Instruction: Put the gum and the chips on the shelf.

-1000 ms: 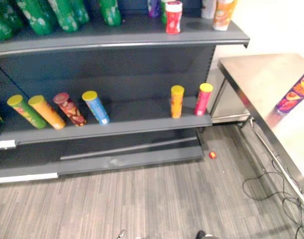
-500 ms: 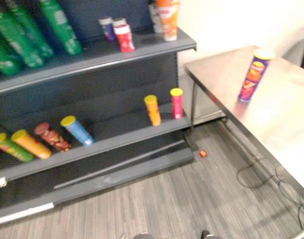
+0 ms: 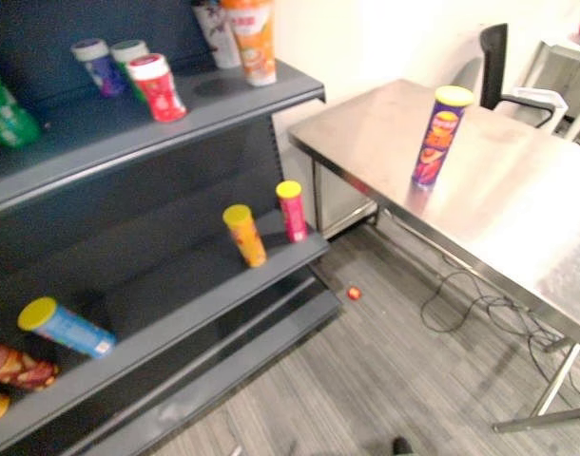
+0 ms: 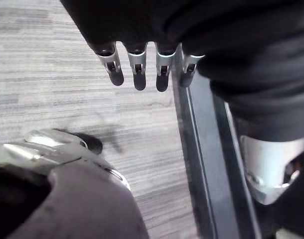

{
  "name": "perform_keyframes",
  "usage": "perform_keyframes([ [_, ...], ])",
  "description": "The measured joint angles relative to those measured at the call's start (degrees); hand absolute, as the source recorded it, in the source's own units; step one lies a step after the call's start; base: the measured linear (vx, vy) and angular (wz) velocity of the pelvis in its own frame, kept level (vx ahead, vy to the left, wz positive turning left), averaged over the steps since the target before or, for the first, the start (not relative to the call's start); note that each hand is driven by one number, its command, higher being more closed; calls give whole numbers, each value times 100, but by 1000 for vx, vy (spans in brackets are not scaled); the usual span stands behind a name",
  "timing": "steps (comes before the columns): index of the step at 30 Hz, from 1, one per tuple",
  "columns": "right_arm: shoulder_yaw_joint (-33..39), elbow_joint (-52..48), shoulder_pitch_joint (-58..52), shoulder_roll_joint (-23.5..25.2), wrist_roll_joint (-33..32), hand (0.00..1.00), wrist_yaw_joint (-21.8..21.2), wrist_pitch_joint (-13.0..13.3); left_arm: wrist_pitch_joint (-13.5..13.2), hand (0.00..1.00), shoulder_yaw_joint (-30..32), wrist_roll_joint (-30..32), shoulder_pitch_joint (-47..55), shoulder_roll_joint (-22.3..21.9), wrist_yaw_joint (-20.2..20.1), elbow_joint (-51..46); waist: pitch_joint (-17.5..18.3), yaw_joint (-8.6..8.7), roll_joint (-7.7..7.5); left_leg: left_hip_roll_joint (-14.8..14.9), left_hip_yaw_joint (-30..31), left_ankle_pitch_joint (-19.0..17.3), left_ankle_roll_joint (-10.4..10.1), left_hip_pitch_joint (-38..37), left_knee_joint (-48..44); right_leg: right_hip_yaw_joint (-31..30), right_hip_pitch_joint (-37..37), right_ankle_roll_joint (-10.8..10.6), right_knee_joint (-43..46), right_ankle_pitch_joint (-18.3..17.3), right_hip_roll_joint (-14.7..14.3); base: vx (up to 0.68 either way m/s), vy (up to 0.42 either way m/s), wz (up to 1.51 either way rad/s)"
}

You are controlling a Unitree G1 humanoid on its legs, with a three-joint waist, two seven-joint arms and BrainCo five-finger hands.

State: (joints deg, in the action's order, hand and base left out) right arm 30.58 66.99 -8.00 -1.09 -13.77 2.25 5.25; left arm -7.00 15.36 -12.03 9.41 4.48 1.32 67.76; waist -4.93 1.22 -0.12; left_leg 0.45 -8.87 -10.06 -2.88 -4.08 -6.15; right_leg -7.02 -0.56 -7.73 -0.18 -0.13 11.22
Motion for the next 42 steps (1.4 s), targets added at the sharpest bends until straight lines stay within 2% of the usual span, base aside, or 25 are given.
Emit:
perform_keyframes([
  [4,-18,151,74,-50,-2,0,-25,2,5,0,-168,161,-62,75,2,77,18,-14,-27,11,-44,-51,63,-254,-50,-141,-19,-39,90,37,-79,119,-28,-63],
  [7,-21,146,96,-75,-16,0,-37,14,4,0,-215,165,-135,79,0,183,-23,-19,-8,67,-266,-225,199,-313,-411,-387,-189,-2,432,65,-219,1,-10,-78],
  [8,-25,134,135,-94,-18,0,-38,28,3,0,-218,165,-146,70,0,188,-55,-30,-2,103,-391,-300,212,-295,-536,-513,-332,44,539,135,-300,-34,11,-116],
  [10,-192,82,195,-175,-34,0,-25,42,2,0,-225,165,-220,52,3,224,-87,-44,83,203,-745,-439,294,-149,-715,-457,-648,137,582,517,-470,-90,45,-120],
  [11,-235,55,231,-193,-38,0,-18,43,-2,0,-217,166,-266,17,3,218,-100,-80,115,309,-904,-456,327,-63,-755,-140,-740,277,392,849,-508,-126,28,-106],
  [12,-229,14,314,-207,-72,0,-10,38,-8,0,-215,168,-319,-11,5,173,-142,-61,283,442,-1145,-471,364,21,-690,630,-799,506,345,869,-498,-113,7,-82],
  [13,-219,16,332,-208,-85,0,3,24,-13,0,-207,176,-344,-22,7,114,-170,-36,257,471,-1260,-486,381,16,-591,1217,-883,656,732,633,-444,-102,6,-56],
  [14,-214,28,321,-199,-92,0,23,18,-11,0,-217,194,-375,-23,17,-12,-226,-18,268,495,-1388,-486,378,-59,-349,2177,-930,739,1399,37,-296,-71,21,-50],
  [15,-188,64,320,-181,-103,0,45,17,-12,0,-227,189,-374,-9,24,-83,-286,-76,215,515,-1581,-465,355,-109,-217,2847,-755,737,1736,-262,-158,-61,10,-48],
  [16,-188,70,309,-180,-107,0,45,17,-12,0,-228,190,-365,-1,25,-93,-290,-103,207,516,-1617,-463,353,-110,-226,2928,-706,731,1738,-279,-137,-76,-44,-77],
  [17,-220,69,340,-175,-190,0,44,21,11,0,-281,188,-325,38,29,-116,-293,-174,154,498,-1765,-460,349,-113,-250,3036,-531,603,1600,-358,-90,-103,-111,-68],
  [19,-243,66,368,-139,-210,0,34,22,9,0,-391,189,-322,103,24,-116,-310,-161,35,412,-1869,-438,311,-109,-276,2976,-347,409,1162,-454,-82,-90,-158,-51],
  [20,-230,64,380,-149,-228,0,30,25,7,0,-441,191,-327,76,25,-114,-348,-149,99,428,-1859,-380,241,-106,-293,2935,-282,370,936,-428,-155,-81,-169,-24],
  [21,-216,69,360,-172,-249,0,30,21,8,0,-446,193,-327,57,23,-110,-354,-139,101,436,-1820,-329,210,-93,-286,2903,-250,386,788,-378,-215,-89,-198,-25],
  [23,-183,93,314,-229,-249,0,33,13,10,0,-437,195,-284,18,24,-103,-310,-152,201,521,-1744,-280,127,-97,-196,2867,-140,421,395,-204,-408,-60,-145,-20],
  [29,-149,112,328,-222,-249,0,23,11,10,0,-361,198,-281,21,4,-107,-274,-159,138,615,-1743,-180,-4,-96,-79,2853,242,553,-633,327,-735,-29,-84,-7],
  [38,62,146,404,-219,-256,0,28,16,17,0,-80,211,-289,16,50,-83,-265,-140,148,564,-1667,-115,-56,-111,-9,2915,280,597,-596,369,-714,17,29,3],
  [40,64,146,462,-200,-287,0,27,20,18,0,-24,201,-306,15,72,-78,-316,-135,99,522,-1625,-17,-70,-86,-124,2902,237,611,-449,308,-651,-15,33,-2],
  [42,90,146,484,-145,-319,0,27,27,19,0,-3,197,-312,15,78,-107,-388,-132,31,578,-1542,-17,-72,79,-635,2877,159,634,-108,88,-534,-26,-1,0],
])
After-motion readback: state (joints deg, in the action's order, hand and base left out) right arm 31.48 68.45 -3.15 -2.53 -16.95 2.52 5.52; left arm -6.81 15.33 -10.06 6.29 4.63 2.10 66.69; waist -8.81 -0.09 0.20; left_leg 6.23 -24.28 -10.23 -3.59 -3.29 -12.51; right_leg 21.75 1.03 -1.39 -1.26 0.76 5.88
